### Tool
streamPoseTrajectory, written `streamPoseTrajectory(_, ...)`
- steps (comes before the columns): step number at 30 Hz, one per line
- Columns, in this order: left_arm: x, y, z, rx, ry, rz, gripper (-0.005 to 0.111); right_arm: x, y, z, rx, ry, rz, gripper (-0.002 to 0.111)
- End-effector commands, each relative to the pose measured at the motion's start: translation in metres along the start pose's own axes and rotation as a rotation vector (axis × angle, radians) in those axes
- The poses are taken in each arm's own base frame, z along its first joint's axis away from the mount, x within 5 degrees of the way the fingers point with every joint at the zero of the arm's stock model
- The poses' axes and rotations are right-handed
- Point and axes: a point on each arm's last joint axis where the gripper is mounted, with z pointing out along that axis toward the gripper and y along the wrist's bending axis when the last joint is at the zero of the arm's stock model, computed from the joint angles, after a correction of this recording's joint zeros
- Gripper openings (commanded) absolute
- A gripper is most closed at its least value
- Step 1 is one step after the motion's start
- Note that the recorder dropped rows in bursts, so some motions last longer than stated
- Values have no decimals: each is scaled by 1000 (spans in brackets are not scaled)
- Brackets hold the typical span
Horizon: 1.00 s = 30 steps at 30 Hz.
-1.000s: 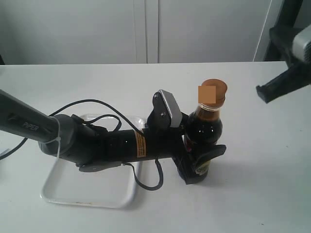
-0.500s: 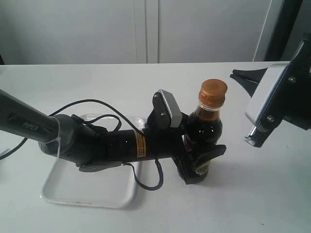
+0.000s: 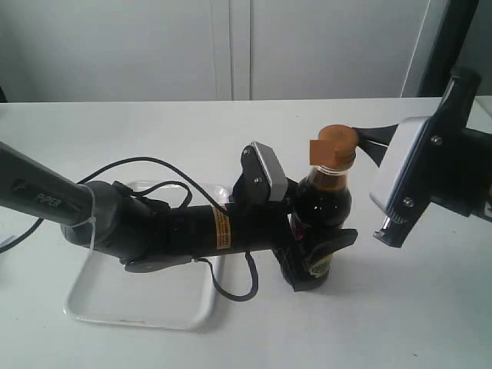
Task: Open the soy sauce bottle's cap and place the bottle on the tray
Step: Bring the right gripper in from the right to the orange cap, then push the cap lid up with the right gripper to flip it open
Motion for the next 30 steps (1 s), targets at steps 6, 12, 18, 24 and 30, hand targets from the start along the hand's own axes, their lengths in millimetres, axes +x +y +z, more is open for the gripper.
streamPoseTrajectory(6, -1, -4, 1, 32, 8, 1, 0, -6, 7, 3, -33, -18, -10, 0)
streamPoseTrajectory(12, -1, -4, 1, 32, 8, 1, 0, -7, 7, 3, -35, -26, -11, 0)
streamPoseTrajectory(18, -1, -4, 1, 32, 8, 1, 0, -12, 5, 1, -17, -65, -15, 0)
streamPoseTrajectory(24, -1, -4, 1, 32, 9, -4, 0, -18, 0, -6, 13, -84, -29, 0)
streamPoseTrajectory(30, -1, -4, 1, 32, 9, -4, 0, -22, -2, -9, 25, -97, -13, 0)
